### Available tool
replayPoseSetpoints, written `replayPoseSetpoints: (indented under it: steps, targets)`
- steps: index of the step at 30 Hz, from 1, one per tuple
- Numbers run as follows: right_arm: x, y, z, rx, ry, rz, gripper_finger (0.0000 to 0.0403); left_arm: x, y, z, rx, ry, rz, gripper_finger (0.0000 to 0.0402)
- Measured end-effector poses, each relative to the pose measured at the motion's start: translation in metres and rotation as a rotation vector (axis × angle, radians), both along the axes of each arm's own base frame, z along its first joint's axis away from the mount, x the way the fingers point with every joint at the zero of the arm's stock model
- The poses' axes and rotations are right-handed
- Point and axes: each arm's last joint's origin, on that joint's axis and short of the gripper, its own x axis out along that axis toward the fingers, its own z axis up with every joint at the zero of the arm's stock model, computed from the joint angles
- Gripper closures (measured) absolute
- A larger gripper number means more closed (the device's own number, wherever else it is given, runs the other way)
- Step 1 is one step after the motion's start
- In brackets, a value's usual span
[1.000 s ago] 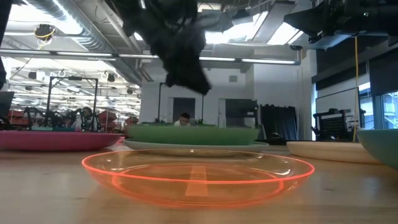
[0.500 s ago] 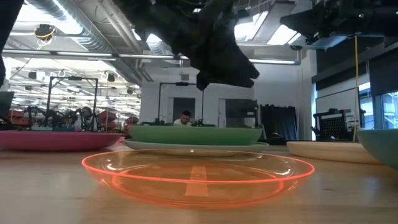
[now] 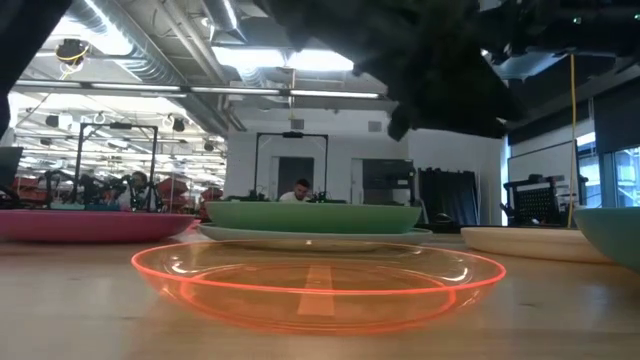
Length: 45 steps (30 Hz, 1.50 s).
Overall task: Stack plastic plates
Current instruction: Stack the dark green plate on the light green plate
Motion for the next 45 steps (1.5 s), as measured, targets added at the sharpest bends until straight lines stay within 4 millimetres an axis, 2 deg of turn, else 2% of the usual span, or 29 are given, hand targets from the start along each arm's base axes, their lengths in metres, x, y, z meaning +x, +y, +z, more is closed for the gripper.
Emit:
replayPoseSetpoints:
  steps: [11, 15, 25, 31, 45]
  targets:
    - [0.0, 0.012, -0.005, -0.009, 0.064, -0.133, 0.0395, 0.029, -0.015, -0.016, -0.094, 0.116, 0.057, 0.0284]
    - [0.0, 0.012, -0.01, -0.015, 0.12, -0.164, 0.0395, 0.03, -0.023, -0.029, -0.13, 0.157, 0.061, 0.0284]
    - [0.0, 0.011, -0.015, 0.027, 0.157, -0.167, 0.0395, 0.029, -0.035, -0.033, -0.133, 0.152, 0.078, 0.0284]
    - [0.0, 0.011, -0.016, 0.028, 0.16, -0.167, 0.0395, 0.033, -0.037, -0.057, -0.165, 0.184, 0.074, 0.0284]
    - [0.0, 0.011, -0.018, 0.027, 0.181, -0.168, 0.0395, 0.037, -0.038, -0.071, -0.212, 0.187, 0.042, 0.0285]
